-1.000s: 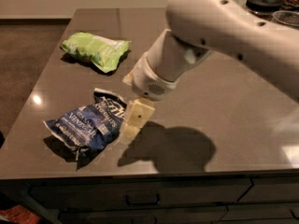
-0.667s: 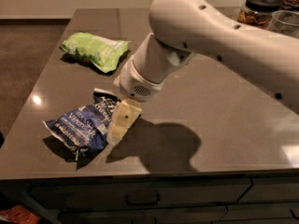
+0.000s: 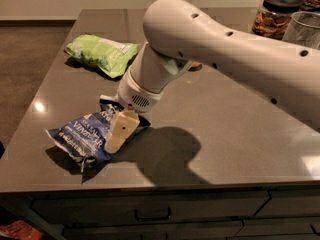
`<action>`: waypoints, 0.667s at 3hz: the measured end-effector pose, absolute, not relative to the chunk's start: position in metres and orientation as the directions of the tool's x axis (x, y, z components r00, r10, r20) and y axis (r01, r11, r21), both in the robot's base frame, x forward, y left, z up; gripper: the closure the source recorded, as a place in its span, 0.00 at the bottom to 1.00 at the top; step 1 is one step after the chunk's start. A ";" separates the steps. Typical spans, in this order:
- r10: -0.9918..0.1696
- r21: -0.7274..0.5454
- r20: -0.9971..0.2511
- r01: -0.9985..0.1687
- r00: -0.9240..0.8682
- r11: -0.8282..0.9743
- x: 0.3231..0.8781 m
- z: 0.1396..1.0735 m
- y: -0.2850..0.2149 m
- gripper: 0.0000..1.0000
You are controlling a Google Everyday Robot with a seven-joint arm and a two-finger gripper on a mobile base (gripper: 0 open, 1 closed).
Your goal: Move blue chip bag near orange
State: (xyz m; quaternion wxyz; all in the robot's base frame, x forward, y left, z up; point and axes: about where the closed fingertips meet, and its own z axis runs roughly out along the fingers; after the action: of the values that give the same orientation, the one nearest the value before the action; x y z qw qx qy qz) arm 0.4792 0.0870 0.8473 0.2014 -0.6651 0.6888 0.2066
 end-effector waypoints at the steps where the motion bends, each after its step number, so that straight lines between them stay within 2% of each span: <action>1: -0.843 0.027 -0.534 -0.997 -0.072 0.069 0.482 0.848 0.082 0.41; 2: -0.846 0.018 -0.517 -0.990 -0.129 0.140 0.493 0.857 0.060 0.64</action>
Offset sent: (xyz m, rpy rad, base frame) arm 0.0313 -0.0589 0.0214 -0.0641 0.0010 -0.2092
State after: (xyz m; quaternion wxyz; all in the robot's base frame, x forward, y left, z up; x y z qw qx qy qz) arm 0.4930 0.0600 0.8574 0.1967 -0.6298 0.7289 0.1827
